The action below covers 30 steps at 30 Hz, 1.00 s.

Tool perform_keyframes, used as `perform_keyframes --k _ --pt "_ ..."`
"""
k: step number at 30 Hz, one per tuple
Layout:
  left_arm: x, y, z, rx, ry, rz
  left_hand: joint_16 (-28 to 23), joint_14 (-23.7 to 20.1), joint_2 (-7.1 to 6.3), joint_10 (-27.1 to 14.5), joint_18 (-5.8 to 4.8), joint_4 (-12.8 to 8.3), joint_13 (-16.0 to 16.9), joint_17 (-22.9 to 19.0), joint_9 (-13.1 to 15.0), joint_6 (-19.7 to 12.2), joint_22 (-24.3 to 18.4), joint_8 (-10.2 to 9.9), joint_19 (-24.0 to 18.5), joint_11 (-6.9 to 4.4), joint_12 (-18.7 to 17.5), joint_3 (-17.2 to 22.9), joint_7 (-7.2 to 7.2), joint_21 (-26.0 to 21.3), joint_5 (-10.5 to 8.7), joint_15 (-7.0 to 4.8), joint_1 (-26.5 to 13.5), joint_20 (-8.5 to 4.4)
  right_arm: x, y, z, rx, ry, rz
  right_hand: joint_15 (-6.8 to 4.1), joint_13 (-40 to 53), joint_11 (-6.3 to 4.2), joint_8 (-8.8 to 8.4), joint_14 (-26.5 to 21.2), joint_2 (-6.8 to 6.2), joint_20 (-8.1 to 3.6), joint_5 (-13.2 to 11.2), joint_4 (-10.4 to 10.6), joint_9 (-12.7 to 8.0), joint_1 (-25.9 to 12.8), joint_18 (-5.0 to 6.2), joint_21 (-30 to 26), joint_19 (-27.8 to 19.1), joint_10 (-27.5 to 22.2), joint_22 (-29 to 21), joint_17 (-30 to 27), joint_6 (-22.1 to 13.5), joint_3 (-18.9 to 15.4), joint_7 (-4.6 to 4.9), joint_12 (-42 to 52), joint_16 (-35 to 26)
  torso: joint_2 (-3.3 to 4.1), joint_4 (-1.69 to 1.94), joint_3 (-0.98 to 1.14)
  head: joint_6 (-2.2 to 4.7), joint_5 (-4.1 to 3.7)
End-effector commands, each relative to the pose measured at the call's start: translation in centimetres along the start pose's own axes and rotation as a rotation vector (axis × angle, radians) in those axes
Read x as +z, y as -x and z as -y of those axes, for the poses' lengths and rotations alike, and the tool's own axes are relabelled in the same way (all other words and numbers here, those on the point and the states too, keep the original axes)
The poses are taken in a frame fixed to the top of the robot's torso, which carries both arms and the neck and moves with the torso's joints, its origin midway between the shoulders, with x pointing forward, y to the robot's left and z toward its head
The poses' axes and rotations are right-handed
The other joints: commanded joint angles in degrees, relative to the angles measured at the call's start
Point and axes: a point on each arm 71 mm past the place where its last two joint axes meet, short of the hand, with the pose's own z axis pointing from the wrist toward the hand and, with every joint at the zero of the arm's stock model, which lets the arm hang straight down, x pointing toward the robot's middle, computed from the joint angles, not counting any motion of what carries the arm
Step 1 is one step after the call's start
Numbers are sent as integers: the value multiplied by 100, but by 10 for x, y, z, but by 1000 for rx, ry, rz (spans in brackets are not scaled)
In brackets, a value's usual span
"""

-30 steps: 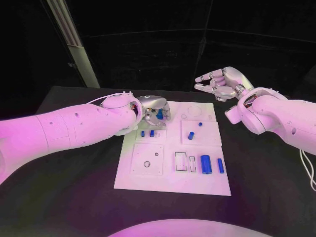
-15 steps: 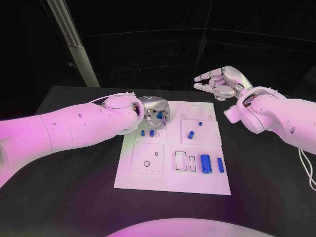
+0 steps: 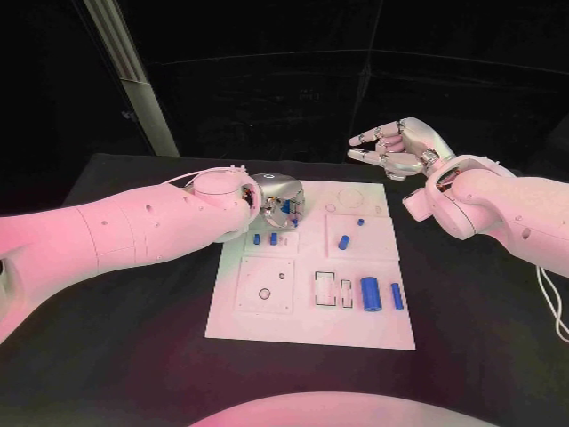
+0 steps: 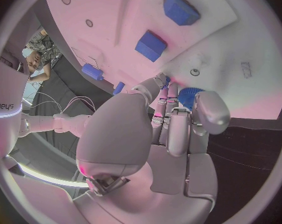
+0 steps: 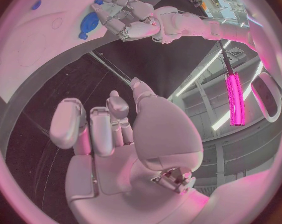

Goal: Assemble the parts on the task board

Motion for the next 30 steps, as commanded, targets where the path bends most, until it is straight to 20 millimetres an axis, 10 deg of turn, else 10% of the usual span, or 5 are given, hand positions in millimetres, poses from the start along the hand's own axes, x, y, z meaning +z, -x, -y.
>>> perform_keyframes --k 1,30 --pt "1 -3 -1 15 21 -33 25 240 22 50 -79 -5 -1 -4 -9 43 4 -26 55 -4 -32 39 7 30 -25 -50 -53 -5 1 0 -2 6 12 -5 7 -2 0 27 249 66 2 19 5 7 9 58 -20 -26 -26 -5 -4 -7 -33 -25 -30 -28 0 1 -1 -10 2" --pt "0 2 3 11 6 47 29 246 183 726 -133 -225 29 -87 -3 513 335 -63 114 -114 -356 679 -41 312 -128 -146 -80 -94 1 -1 -3 7 16 -6 7 -2 0 27 249 66 2 19 5 7 9 58 -20 -26 -26 -5 -4 -7 -33 -25 -30 -28 -5 8 -3 -11 -21"
